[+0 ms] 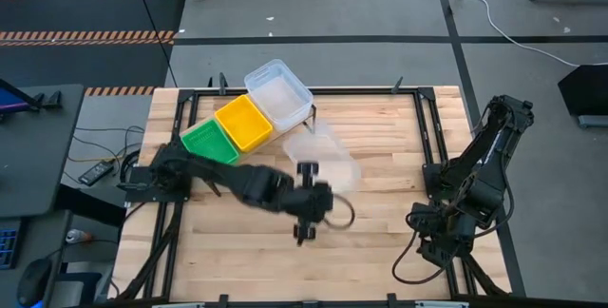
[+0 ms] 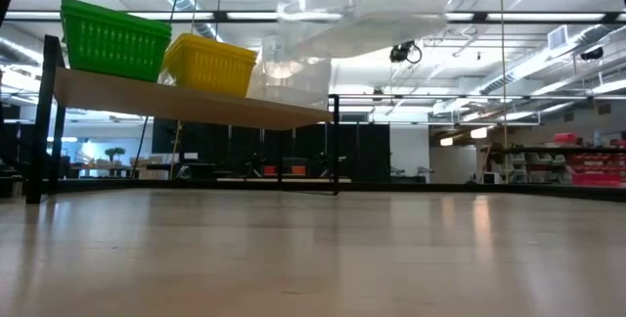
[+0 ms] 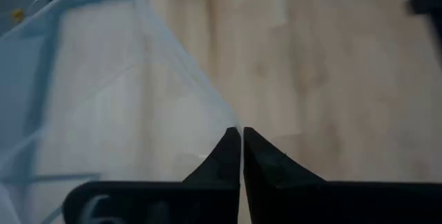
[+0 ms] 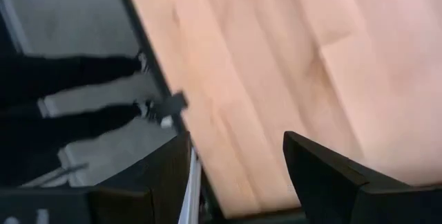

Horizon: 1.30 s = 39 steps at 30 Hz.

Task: Stack baskets on shelf by color
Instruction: Stack the transparent bin on top of the other transparent bin on the shelf

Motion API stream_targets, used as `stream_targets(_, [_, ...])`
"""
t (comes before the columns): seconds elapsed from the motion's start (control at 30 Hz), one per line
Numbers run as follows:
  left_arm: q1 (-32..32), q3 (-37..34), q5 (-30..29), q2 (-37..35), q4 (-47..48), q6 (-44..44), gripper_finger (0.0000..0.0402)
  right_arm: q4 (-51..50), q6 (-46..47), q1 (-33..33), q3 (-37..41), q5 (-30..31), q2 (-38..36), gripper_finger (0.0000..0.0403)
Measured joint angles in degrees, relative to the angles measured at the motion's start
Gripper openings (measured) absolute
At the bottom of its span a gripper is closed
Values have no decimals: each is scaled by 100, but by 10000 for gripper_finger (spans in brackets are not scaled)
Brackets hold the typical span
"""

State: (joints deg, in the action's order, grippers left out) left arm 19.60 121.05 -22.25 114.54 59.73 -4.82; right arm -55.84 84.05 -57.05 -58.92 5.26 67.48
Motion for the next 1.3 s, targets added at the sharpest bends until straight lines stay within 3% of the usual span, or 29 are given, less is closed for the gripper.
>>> stream_targets(0.37, [-471,-14,-774,-513,721,912,4,-310,-145,480,0,769,0,236])
stream_targets(0.57, [-674,-9,-1351,-1039,585,1450,4,-478,-212,722,0,1138,0,236])
stream_targets(0.73, [-769,-19,-1463,-1448,154,1911,4,-521,-420,948,2,1163,0,236])
stream_targets(0.93, [-984,20,-2065,-1947,-154,2846,6,-611,-612,1256,2,1184,0,236])
stream_targets(1.07, [-1566,24,-1795,-2200,211,2914,7,-596,-783,1506,2,1187,0,236])
stream_targets(1.3, [-2338,-110,-653,-2133,1348,2792,8,-565,-815,1779,4,1179,0,236])
